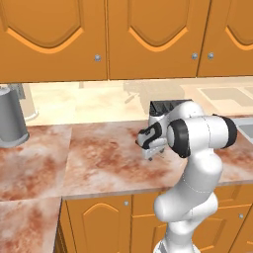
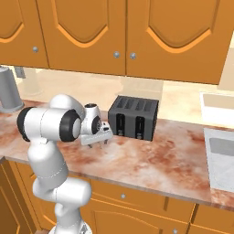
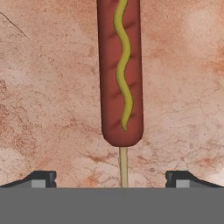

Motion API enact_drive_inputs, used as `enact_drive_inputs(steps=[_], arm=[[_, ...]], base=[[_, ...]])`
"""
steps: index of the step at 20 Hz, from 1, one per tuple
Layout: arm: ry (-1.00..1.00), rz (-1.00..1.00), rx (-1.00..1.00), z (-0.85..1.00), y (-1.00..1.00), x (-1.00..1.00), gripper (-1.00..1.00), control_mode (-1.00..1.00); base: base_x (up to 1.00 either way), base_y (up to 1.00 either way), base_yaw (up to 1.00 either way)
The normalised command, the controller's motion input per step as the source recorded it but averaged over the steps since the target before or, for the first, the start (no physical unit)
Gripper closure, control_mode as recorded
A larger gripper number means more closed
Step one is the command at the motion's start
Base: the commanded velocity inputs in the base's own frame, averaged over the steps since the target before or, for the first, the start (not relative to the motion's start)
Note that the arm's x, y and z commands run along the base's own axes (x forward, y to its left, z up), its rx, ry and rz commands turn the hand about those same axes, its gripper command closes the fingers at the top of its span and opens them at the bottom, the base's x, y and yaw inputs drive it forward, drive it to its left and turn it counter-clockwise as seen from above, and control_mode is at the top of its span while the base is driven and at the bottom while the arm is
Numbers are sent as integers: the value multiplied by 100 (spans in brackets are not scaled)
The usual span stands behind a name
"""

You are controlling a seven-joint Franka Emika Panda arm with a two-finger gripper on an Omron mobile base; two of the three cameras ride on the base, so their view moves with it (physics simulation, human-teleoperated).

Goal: Store the hot dog in the freezer for long-term storage. Close the freezer door after placing the cooked food.

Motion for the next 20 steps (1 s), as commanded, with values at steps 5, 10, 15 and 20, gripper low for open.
enact_drive_inputs(steps=[5,10,15,20], arm=[[0,0,0,-20,0,0,100,-100],[0,0,0,-15,0,0,100,-100],[0,0,0,-13,0,0,100,-100],[0,0,0,-7,0,0,100,-100]], base=[[0,0,0],[0,0,0],[0,0,0],[0,0,0]])
